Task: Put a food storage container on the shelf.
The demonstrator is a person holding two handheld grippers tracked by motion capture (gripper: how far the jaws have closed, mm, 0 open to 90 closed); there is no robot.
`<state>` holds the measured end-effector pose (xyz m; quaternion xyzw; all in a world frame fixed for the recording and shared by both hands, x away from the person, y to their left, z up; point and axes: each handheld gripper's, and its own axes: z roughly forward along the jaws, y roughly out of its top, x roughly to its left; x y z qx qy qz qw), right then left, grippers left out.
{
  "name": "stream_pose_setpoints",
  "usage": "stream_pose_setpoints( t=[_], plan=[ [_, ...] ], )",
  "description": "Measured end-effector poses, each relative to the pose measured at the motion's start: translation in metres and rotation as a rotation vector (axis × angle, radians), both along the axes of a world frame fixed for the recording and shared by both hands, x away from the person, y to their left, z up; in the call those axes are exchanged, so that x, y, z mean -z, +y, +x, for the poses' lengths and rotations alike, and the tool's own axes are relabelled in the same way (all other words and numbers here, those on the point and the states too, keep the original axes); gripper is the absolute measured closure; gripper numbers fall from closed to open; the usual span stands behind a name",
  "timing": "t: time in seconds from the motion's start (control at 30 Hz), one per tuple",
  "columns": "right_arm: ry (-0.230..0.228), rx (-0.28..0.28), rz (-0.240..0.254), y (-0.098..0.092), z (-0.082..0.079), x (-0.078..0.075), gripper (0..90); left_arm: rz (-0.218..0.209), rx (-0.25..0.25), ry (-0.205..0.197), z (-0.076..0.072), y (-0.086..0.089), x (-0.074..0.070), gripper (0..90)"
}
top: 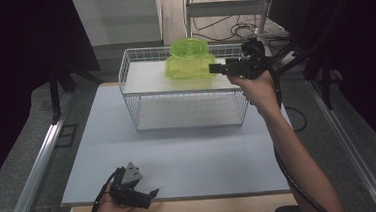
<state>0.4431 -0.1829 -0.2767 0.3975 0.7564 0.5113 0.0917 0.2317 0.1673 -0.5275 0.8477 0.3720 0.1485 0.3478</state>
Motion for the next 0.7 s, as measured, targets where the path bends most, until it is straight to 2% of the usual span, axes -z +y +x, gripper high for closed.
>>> stream_pose_setpoints(
  t=[0.4,0.57,0.7],
  plan=[
    [-0.04,-0.051,-0.037,-0.004,-0.037,0.022,17.4,0.004,0.002,0.0,0.0,-0.001,0.0,1.4],
    [-0.045,-0.072,-0.048,-0.004,-0.053,0.038,15.9,0.003,0.001,-0.004,0.0,-0.001,0.0,1.4],
    [-0.057,-0.082,-0.081,-0.005,-0.065,0.054,14.6,0.003,0.0,-0.005,0.0,-0.001,0.0,1.4]
  ],
)
